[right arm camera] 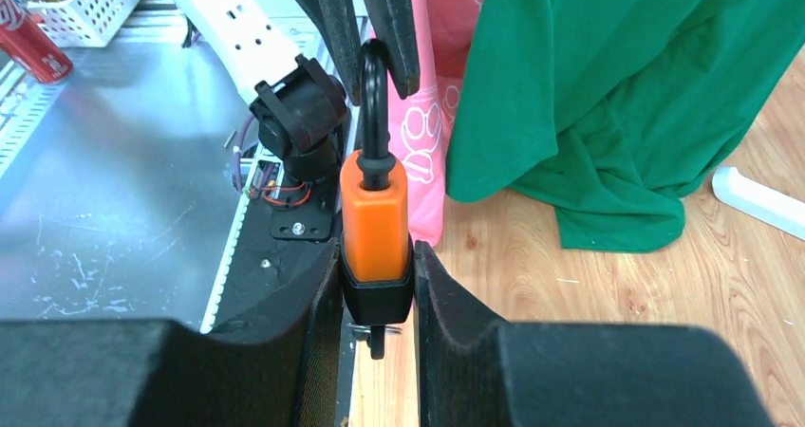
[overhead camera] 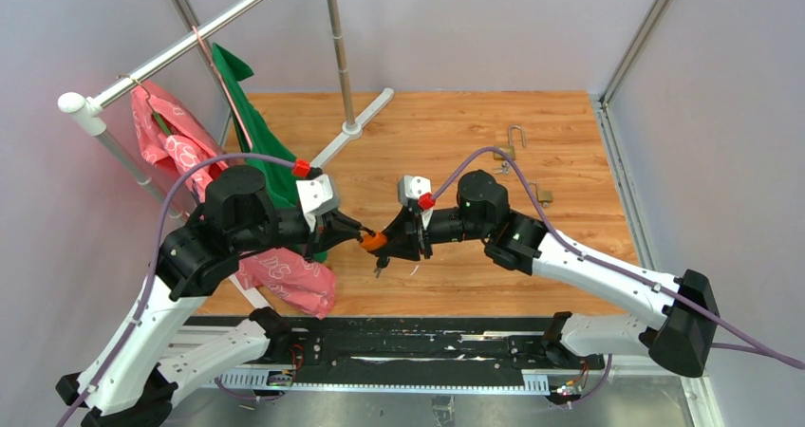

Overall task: Lock with the key
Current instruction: Lock the lock.

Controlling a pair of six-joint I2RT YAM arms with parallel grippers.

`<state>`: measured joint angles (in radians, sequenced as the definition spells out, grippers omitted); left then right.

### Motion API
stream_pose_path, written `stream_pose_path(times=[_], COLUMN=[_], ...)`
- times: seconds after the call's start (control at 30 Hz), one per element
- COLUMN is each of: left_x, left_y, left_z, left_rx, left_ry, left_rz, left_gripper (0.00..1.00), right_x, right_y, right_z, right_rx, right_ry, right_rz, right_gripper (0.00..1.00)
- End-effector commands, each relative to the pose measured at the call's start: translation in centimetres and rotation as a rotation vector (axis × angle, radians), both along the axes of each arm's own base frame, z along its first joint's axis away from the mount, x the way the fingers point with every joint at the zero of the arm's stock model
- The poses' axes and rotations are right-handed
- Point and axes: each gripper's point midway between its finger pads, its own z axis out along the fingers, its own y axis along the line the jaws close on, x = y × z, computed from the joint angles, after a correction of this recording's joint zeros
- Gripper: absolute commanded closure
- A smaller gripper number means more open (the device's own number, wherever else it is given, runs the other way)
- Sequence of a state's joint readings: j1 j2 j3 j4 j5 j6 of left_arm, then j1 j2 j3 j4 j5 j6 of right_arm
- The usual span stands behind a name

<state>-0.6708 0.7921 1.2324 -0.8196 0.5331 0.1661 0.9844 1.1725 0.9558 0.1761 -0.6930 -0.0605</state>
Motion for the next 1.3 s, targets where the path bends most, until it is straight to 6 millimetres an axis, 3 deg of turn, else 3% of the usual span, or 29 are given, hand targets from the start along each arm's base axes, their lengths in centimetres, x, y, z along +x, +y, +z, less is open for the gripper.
stream_pose_path(times=[0.0,0.13,0.3,0.53,0.7,0.97,1.1,1.27], left_x=[0.3,0.1,0.3,-0.6,-1.1,-2.7,-3.4,-3.4], left_y=[-0.9,-1.0,-1.2,-1.4,-2.7,-4.1,-4.1,-4.3], left_z=[-0.5,-1.7,-0.5,-4.6,-5.8,-7.5,-9.1,-9.7], left_rx=[0.000,0.009,-0.021,-0.001,-0.066,-0.081,-0.067,-0.082], left_ry=[-0.010,0.028,-0.001,0.145,0.260,0.321,0.361,0.368], left_rz=[-0.039,-0.045,-0.043,-0.032,-0.043,-0.119,-0.125,-0.131], left_gripper=[1.00,1.00,1.00,1.00,1.00,1.00,1.00,1.00], right_x=[-1.4,-1.0,-0.4,1.0,0.5,1.8,2.4,2.4], right_y=[0.0,-0.3,-0.8,-2.2,-3.3,-3.9,-5.8,-6.5], right_z=[6.8,8.2,8.8,12.3,14.9,14.9,16.3,17.3], right_rx=[0.209,0.273,0.290,0.448,0.549,0.548,0.595,0.617], right_ry=[-0.043,-0.042,-0.062,-0.060,-0.059,-0.079,-0.132,-0.163], right_rz=[0.057,0.016,-0.041,-0.169,-0.175,-0.263,-0.345,-0.366], right_gripper=[1.00,1.00,1.00,1.00,1.00,1.00,1.00,1.00])
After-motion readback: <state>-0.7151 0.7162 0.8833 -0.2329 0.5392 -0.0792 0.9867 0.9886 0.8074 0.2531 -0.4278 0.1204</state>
